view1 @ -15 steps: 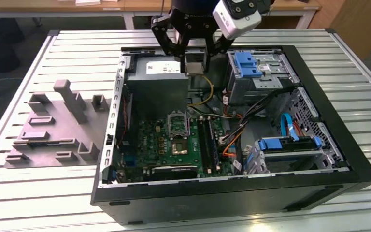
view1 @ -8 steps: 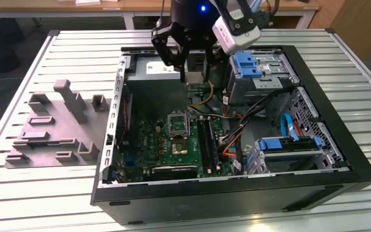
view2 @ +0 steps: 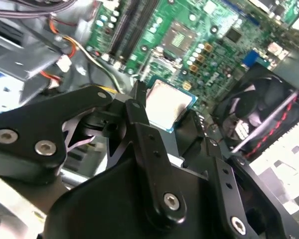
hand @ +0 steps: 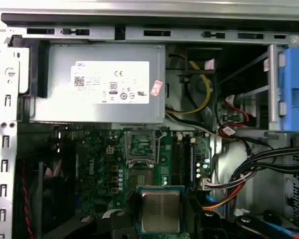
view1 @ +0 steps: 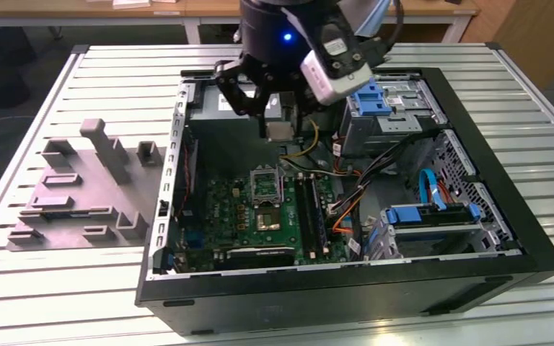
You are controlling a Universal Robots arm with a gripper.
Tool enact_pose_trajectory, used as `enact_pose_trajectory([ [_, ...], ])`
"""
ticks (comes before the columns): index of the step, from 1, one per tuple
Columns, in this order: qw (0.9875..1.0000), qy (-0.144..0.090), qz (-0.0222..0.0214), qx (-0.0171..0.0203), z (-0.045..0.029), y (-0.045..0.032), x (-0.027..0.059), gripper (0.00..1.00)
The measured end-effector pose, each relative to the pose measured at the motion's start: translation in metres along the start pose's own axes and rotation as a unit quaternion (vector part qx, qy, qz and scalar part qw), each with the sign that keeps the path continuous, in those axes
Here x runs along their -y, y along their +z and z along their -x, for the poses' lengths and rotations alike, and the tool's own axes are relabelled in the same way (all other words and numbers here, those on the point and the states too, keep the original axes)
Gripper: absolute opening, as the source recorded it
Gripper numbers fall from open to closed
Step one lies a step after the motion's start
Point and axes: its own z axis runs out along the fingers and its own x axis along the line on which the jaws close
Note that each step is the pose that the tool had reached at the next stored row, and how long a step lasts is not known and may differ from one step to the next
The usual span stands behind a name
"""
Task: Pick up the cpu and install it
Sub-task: 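Place the cpu into insertion slot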
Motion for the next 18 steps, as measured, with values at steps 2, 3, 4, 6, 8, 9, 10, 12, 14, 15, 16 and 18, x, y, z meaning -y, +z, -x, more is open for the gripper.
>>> enact_pose_trajectory([
  [2,1.0000,0.000,-0.0001,0.0000,-0.0053,0.0036,0.0002,0.47],
  [3,1.0000,0.000,0.0000,0.0000,-0.0055,0.0054,0.0003,0.47],
  [4,1.0000,0.000,0.0000,0.0000,-0.0055,0.0072,0.0004,0.47],
  [6,1.0000,0.000,0.0000,0.0000,-0.0056,0.0109,0.0005,0.47],
  [8,1.0000,0.000,0.0000,0.0000,-0.0057,0.0145,0.0007,0.47],
  [9,1.0000,0.000,0.0000,0.0000,-0.0057,0.0163,0.0008,0.47],
  [10,1.0000,0.000,0.0000,0.0000,-0.0057,0.0181,0.0011,0.47],
  [12,1.0000,0.000,-0.0001,0.0000,-0.0058,0.0217,0.0013,0.47],
  [14,1.0000,0.000,0.0000,0.0000,-0.0058,0.0253,0.0015,0.47],
  [15,1.0000,0.000,0.0000,0.0000,-0.0059,0.0271,0.0016,0.47],
  [16,1.0000,0.000,0.0000,0.0000,-0.0059,0.0290,0.0017,0.47],
  [18,1.0000,0.000,0.0000,0.0001,-0.0059,0.0326,0.0019,0.47],
])
